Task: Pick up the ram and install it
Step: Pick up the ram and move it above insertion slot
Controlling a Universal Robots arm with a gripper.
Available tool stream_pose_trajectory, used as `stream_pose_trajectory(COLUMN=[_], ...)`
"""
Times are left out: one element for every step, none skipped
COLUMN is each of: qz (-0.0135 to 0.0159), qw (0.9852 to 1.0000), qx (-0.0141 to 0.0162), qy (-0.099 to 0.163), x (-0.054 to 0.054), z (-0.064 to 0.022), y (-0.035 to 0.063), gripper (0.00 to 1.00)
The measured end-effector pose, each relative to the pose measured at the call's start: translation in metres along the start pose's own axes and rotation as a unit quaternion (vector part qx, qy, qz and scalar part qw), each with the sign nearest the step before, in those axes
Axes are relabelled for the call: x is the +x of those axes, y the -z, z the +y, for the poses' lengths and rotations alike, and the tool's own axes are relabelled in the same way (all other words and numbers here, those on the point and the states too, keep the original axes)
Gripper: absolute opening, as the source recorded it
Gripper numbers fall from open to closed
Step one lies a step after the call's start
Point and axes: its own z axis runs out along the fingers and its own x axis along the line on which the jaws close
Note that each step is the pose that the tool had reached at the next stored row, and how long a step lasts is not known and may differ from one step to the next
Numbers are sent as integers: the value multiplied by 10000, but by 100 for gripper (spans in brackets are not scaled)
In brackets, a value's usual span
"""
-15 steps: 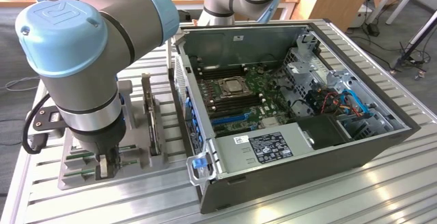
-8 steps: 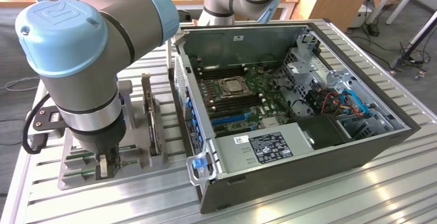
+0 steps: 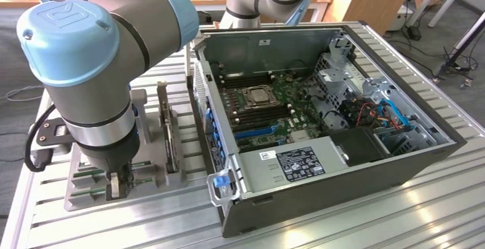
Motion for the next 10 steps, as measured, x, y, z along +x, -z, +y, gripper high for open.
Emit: stream_pose_trajectory(qz=[0, 0, 0, 0, 0, 0, 0, 0, 0, 0], qw=[10000, 10000, 10000, 10000, 10000, 10000, 10000, 10000, 10000, 10000], qx=[0, 0, 0, 0, 0, 0, 0, 0, 0, 0], qy=[0, 0, 0, 0, 0, 0, 0, 0, 0, 0], x=[0, 0, 0, 0, 0, 0, 0, 0, 0, 0], z=[0, 0, 0, 0, 0, 0, 0, 0, 0, 0], y=[0, 0, 0, 0, 0, 0, 0, 0, 0, 0], gripper=[22, 22, 22, 22, 22, 22, 22, 20, 20, 14])
